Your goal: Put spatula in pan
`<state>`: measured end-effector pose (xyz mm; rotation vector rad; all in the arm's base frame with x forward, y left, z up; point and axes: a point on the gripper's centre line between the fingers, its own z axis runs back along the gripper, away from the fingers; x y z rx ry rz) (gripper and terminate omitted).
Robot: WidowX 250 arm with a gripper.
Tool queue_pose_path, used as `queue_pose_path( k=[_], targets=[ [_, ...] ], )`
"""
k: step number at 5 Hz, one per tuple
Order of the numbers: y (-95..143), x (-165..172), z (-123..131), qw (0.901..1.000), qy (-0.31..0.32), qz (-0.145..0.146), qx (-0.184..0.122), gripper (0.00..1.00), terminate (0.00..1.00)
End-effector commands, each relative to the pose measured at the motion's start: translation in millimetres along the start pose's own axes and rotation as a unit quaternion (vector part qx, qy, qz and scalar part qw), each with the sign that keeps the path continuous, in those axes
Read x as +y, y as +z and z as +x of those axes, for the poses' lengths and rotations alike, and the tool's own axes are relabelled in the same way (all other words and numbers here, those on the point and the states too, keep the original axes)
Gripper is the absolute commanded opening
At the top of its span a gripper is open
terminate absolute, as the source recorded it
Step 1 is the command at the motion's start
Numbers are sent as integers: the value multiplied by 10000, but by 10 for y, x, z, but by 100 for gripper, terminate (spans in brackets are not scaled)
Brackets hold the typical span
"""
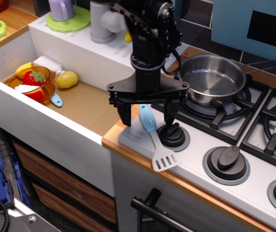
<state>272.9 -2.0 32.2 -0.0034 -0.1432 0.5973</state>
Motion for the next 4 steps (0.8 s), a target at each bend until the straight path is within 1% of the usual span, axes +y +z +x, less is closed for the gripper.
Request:
queue_pose_path(
  k=[1, 2, 3, 4],
  targets=[
    [-32, -19, 70, 9999, 3, -92, -82, 100, 0],
    [-93, -11, 105, 9997, 116, -158, 119, 0, 0],
    [-137, -14, 85, 9997, 120, -188, 93, 0, 0],
    [20, 21, 61, 10000, 22, 12, -79, 0, 0]
  ],
)
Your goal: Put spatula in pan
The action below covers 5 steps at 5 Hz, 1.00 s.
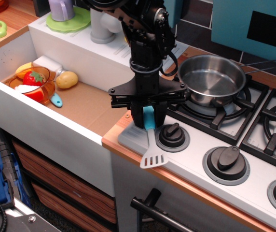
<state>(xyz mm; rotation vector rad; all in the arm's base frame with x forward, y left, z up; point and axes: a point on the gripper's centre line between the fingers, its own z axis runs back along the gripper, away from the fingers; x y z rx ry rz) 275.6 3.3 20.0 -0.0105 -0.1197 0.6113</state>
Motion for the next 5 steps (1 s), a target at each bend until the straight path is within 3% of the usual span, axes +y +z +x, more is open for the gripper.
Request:
queue_pose_path(
  k=[1, 2, 3, 5],
  targets=[
    [434, 70, 68, 9990, -229, 216, -322, 0, 0],
    [685, 74, 149, 9952, -530, 363, -745, 0, 0],
    [906, -129, 410, 9916, -940, 314, -833, 0, 0],
    [953, -703, 727, 9875, -1262, -2, -948, 0, 0]
  ],
)
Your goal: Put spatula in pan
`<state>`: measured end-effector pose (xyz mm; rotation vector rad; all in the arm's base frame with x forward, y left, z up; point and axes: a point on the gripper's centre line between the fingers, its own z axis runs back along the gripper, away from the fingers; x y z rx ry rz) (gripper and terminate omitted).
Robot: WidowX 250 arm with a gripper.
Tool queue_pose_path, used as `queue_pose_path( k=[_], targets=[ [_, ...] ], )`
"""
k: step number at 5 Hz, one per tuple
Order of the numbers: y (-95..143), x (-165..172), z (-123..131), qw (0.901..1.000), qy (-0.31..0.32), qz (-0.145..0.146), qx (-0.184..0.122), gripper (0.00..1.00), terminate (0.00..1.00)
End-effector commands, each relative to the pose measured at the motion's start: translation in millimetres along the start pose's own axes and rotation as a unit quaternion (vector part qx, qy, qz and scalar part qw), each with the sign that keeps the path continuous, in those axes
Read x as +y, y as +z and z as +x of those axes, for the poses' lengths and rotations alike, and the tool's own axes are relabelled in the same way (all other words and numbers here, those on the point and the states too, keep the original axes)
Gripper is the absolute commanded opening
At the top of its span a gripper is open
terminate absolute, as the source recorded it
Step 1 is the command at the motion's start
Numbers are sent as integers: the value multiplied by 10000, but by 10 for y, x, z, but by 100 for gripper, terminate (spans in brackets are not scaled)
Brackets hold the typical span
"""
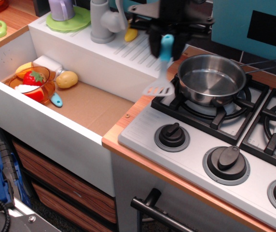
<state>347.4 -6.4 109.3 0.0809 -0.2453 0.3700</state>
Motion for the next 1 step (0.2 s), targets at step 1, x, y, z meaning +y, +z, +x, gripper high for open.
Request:
queue_pose_path(
  k=[1],
  targets=[
    [134, -311, 315, 9992, -27, -262, -293, 0, 100]
  ],
)
